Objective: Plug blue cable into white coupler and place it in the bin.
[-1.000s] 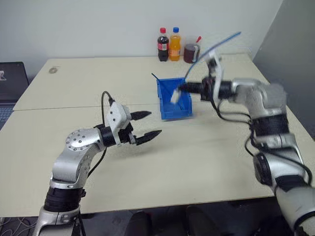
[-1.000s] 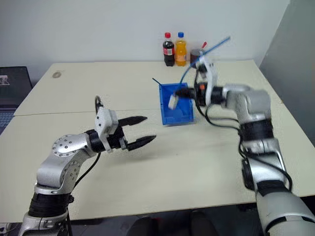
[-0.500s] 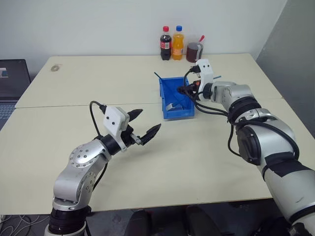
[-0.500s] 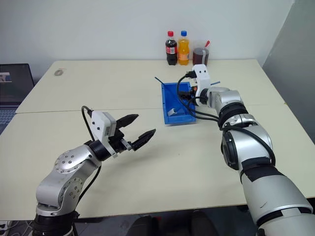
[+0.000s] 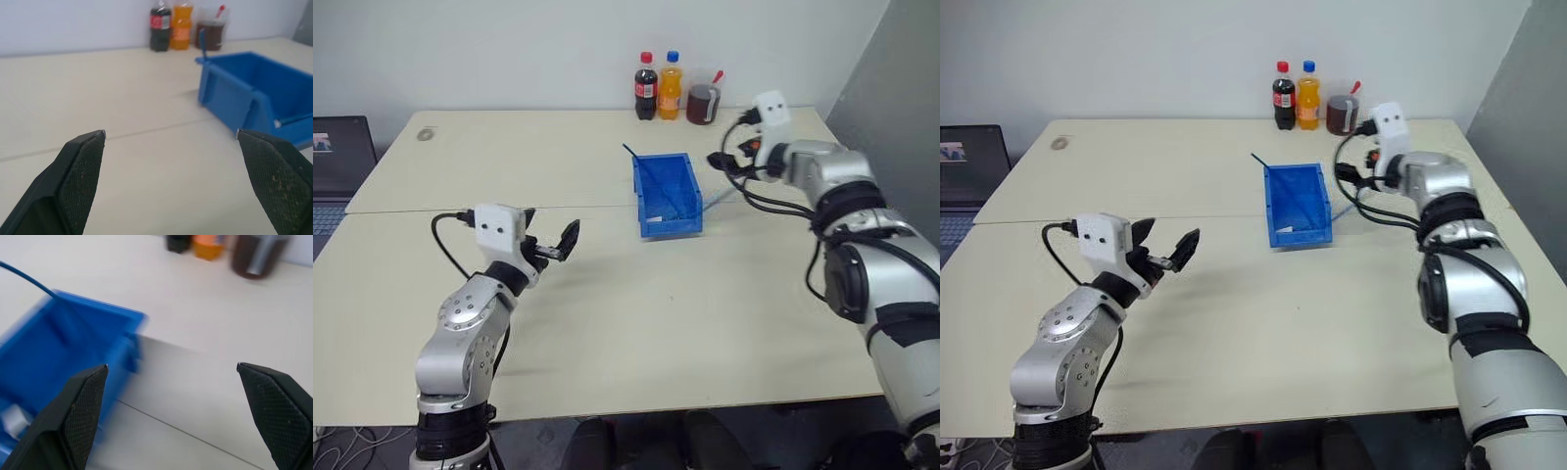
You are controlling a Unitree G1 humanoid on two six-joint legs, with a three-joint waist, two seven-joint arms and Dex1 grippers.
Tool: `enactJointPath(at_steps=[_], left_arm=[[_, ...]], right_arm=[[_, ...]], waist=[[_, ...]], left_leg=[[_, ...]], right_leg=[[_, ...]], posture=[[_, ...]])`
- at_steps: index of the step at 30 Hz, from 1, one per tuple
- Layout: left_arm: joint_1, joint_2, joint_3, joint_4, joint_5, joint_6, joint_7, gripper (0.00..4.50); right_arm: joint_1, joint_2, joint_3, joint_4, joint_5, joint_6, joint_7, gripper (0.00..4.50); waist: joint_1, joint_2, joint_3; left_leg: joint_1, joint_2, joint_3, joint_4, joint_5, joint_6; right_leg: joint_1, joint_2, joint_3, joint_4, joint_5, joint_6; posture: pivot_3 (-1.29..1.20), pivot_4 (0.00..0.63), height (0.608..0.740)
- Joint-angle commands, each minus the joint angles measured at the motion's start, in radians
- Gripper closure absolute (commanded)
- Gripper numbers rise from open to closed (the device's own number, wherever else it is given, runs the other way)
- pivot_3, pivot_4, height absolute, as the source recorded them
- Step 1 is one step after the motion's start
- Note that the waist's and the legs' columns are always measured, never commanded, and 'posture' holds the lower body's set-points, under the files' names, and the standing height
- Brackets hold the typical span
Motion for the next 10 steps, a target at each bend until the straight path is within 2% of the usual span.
enactJointPath(at_steps=[1,2,4,6,10], left_arm=[[0.031,0.0,0.007,-0.064,0.006,0.002,0.024,0.0],[0.043,0.001,0.011,-0.068,0.003,0.006,0.026,0.0],[0.069,-0.002,0.014,-0.084,-0.005,0.023,0.033,0.0],[0.091,-0.002,0.01,-0.098,-0.005,0.031,0.035,0.0],[0.136,-0.019,0.0,-0.121,-0.002,0.036,0.048,0.0]], right_arm=[[0.282,0.005,-0.155,-0.541,0.121,0.198,-0.106,0.03],[0.365,0.031,-0.203,-0.693,0.147,0.259,-0.163,0.03],[0.608,0.112,-0.254,-1.05,0.119,0.264,-0.294,0.03],[0.796,0.181,-0.24,-1.304,0.083,0.254,-0.375,0.03],[1.046,0.311,-0.135,-1.581,0.003,0.26,-0.515,0.03]], waist=[[0.004,0.0,0.0],[0.004,0.001,0.0],[-0.003,0.001,0.0],[-0.004,0.002,0.0],[-0.011,0.002,-0.001]], left_leg=[[0.0,0.001,-0.001,0.0,0.0,0.0],[0.0,0.0,0.0,0.0,0.0,0.0],[0.0,0.002,0.0,0.001,0.0,-0.001],[0.0,0.003,-0.003,-0.001,0.0,-0.001],[0.002,0.003,-0.005,-0.001,-0.001,-0.002]], right_leg=[[0.001,0.0,0.0,0.0,0.0,0.0],[-0.001,0.0,0.001,0.001,0.0,0.0],[-0.001,0.001,0.002,0.003,0.0,0.0],[-0.001,0.001,0.001,0.003,0.0,0.0],[0.0,0.003,0.001,0.004,-0.001,0.0]], posture=[[0.0,0.15,0.74],[0.0,0.15,0.74],[0.0,0.15,0.74],[0.0,0.15,0.74],[0.0,0.15,0.74]])
